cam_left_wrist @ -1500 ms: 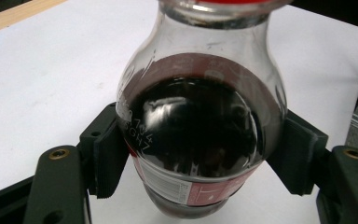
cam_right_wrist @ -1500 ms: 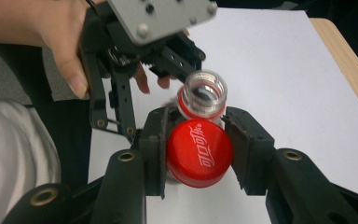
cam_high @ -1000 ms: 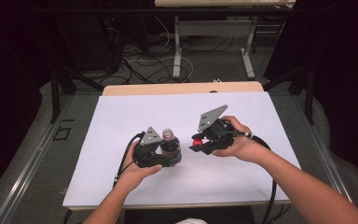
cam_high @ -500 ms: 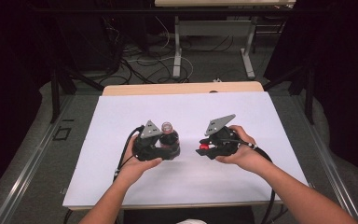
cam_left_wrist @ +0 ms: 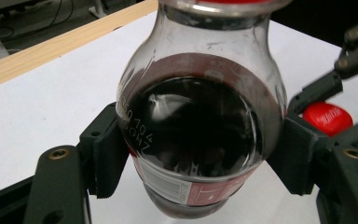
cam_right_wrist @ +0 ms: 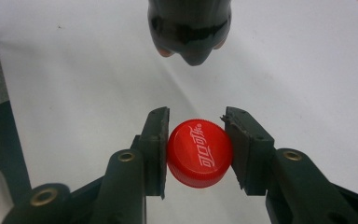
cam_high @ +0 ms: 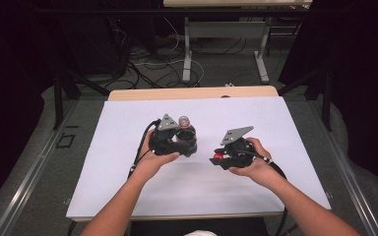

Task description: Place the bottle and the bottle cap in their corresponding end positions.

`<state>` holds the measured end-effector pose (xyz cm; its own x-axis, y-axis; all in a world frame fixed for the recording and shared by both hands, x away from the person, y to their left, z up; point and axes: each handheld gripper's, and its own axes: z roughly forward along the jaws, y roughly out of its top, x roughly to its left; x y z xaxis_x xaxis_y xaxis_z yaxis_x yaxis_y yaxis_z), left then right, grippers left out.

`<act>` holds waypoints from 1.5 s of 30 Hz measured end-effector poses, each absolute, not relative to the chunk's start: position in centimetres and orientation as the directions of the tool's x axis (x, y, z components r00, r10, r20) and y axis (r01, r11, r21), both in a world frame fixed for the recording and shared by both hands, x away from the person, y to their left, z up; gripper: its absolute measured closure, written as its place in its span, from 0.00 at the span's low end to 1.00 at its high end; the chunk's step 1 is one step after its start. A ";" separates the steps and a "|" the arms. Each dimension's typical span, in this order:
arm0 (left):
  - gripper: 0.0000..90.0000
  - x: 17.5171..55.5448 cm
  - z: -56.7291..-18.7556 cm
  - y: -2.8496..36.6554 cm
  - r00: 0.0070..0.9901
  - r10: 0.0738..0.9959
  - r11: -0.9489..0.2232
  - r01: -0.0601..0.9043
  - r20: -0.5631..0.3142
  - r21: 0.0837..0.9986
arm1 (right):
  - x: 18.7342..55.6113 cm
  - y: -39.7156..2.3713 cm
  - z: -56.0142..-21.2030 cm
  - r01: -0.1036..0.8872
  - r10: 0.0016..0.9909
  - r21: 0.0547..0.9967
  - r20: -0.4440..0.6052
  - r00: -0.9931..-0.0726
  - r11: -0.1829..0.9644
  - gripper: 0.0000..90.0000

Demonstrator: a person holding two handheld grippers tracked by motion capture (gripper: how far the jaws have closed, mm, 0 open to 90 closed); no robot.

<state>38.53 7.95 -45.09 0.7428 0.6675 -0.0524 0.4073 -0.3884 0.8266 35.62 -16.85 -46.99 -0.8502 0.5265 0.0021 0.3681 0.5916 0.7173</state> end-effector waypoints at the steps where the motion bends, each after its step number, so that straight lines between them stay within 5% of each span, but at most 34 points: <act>1: 0.33 38.7 -45.2 7.7 0.736 0.674 -0.383 0.413 -0.055 0.826 | 35.7 -17.0 -47.2 0.369 0.528 0.715 0.001 -0.849 0.594 0.68; 24: 0.33 44.0 -46.6 5.4 0.660 0.748 -0.339 0.474 -0.073 0.813 | 35.3 -19.9 -49.2 0.447 0.690 0.767 0.008 -0.724 0.460 0.68; 45: 0.33 46.8 -50.1 3.4 0.617 0.784 -0.328 0.505 -0.068 0.799 | 34.6 -20.5 -51.1 0.478 0.721 0.794 0.074 -0.689 0.376 0.68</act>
<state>46.85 3.41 -50.07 0.6173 0.7838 -0.0682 0.5046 -0.3279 0.7986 34.55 -20.48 -51.07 -0.6890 0.7210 0.0737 0.4780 0.3756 0.7940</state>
